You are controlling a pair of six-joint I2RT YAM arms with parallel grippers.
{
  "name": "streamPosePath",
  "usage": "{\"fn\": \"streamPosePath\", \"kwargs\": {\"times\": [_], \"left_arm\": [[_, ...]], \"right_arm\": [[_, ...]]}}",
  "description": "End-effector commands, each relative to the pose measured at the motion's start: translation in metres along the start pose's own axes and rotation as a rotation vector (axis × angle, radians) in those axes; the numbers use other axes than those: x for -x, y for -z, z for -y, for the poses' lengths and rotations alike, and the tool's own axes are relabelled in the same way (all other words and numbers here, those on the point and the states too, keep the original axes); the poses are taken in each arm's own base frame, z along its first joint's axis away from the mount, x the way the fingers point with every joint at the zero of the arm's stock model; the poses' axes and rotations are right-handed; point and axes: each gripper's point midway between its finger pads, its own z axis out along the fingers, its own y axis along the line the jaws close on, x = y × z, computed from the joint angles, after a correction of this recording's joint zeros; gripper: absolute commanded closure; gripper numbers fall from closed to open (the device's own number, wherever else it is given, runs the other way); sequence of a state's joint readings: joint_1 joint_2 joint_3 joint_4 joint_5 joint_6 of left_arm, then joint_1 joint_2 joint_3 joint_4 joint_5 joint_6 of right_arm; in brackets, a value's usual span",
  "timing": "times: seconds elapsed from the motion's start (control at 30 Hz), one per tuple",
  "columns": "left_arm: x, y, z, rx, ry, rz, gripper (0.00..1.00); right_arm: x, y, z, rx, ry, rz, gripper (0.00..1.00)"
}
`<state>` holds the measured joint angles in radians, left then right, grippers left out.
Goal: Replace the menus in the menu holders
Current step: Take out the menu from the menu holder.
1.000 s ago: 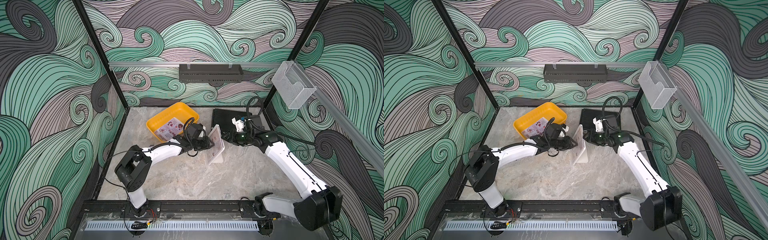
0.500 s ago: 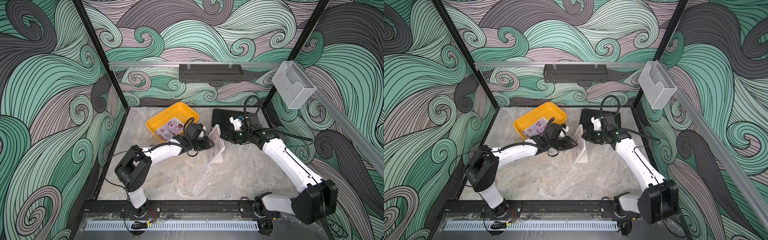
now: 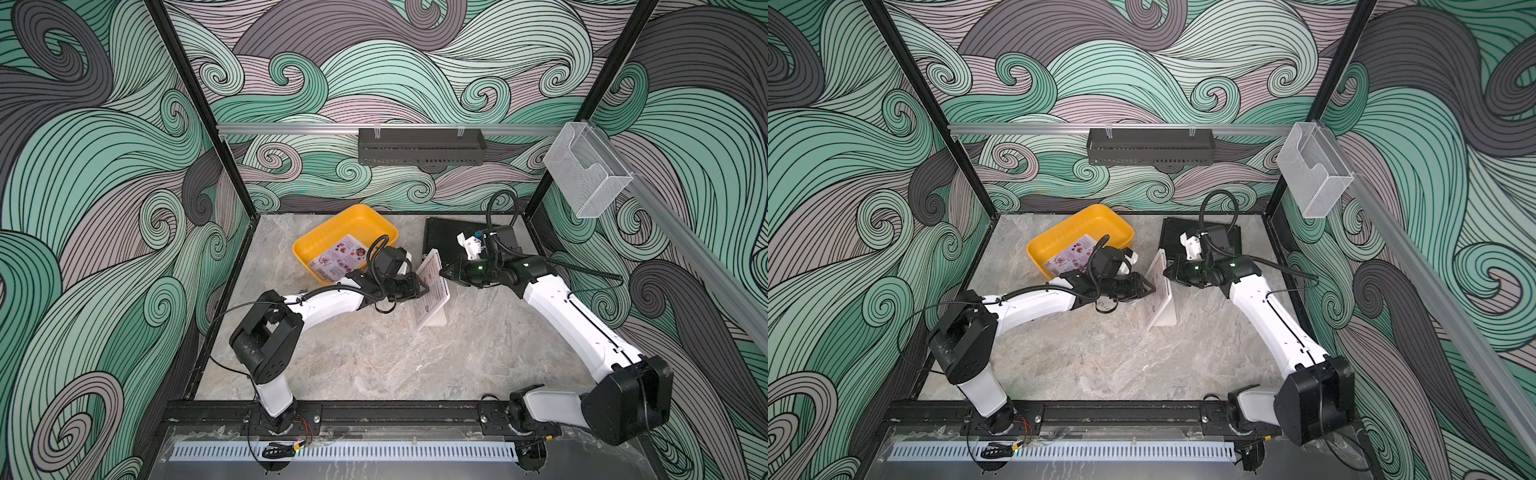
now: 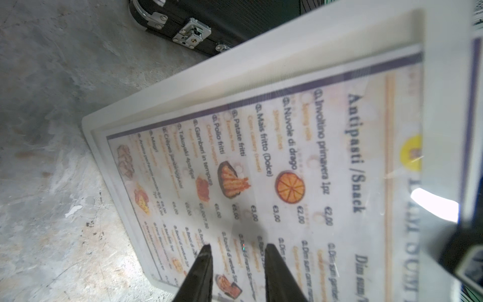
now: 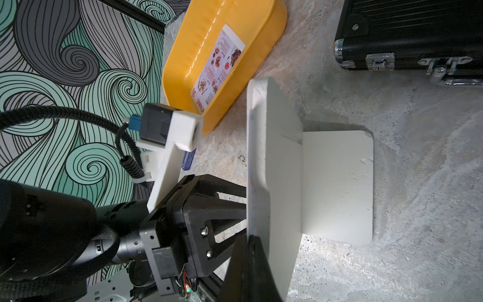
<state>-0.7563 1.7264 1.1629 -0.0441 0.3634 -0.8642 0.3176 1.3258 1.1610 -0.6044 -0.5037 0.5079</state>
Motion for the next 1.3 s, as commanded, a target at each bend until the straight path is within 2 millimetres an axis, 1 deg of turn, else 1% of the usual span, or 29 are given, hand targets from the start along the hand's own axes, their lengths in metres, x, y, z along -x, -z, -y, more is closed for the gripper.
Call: {"fn": "streamPosePath", "kwargs": {"times": [0.0,0.17,0.5,0.57,0.77,0.87,1.07,1.27], "left_arm": [[0.008,0.000,0.013,-0.029,-0.018,0.013,0.67],[0.008,0.001,0.013,-0.028,-0.017,0.012,0.67],[0.008,0.000,0.013,-0.029,-0.017,0.013,0.67],[0.008,0.000,0.013,-0.030,-0.017,0.012,0.67],[0.007,-0.001,0.012,-0.031,-0.015,0.010,0.67],[0.008,-0.001,0.013,-0.034,-0.015,0.011,0.67],[0.007,-0.001,0.012,-0.033,-0.013,0.008,0.67],[0.008,-0.001,0.013,-0.036,-0.013,0.009,0.67]], "right_arm": [[0.009,0.010,-0.016,0.037,0.034,0.032,1.00],[0.011,0.017,-0.023,0.055,0.038,0.046,1.00],[0.009,0.023,-0.027,0.067,0.037,0.051,0.99],[0.008,0.022,-0.027,0.068,0.035,0.047,0.96],[0.007,0.019,-0.026,0.076,0.029,0.037,0.94],[0.006,0.017,-0.027,0.083,0.026,0.026,0.91],[0.004,0.015,-0.027,0.088,0.025,0.018,0.90],[0.005,0.016,-0.028,0.090,0.025,0.021,0.93]]}}
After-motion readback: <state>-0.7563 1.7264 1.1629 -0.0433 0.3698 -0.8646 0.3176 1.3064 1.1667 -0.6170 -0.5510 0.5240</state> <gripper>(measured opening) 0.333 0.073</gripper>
